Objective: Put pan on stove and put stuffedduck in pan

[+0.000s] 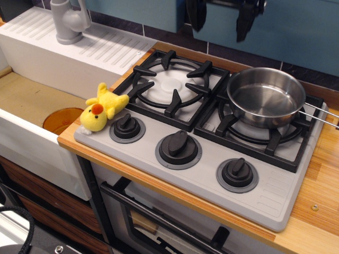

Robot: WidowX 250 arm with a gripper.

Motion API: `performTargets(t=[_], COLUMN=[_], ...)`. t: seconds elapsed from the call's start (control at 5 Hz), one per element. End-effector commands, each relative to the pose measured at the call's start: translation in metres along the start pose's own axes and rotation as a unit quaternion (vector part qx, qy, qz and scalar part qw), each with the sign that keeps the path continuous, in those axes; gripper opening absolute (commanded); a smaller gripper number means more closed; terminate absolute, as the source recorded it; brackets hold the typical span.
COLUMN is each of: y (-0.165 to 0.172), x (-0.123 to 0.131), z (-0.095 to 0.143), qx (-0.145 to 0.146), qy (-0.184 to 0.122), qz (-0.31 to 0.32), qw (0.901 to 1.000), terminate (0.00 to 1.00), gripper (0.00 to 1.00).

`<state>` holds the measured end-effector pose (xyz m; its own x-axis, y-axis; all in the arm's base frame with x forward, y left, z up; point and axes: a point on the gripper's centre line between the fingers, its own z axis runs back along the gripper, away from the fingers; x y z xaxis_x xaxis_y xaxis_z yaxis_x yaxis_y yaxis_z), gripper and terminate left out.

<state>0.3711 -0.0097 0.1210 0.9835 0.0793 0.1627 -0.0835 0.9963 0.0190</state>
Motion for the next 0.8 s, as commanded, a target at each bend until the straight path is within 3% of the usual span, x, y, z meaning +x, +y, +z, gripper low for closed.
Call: performTargets(t=[0.0,0.6], y=[-0.015,-0.025], x=[-0.001,-0.013], z=[-0.031,-0.051], qx=[0.016,0.025], qy=[-0.072,-0.099], qz=[0.013,0.018], qw=[0.9972,0.9946], terminate=[0.0,0.0], gripper=[1.0,1.0])
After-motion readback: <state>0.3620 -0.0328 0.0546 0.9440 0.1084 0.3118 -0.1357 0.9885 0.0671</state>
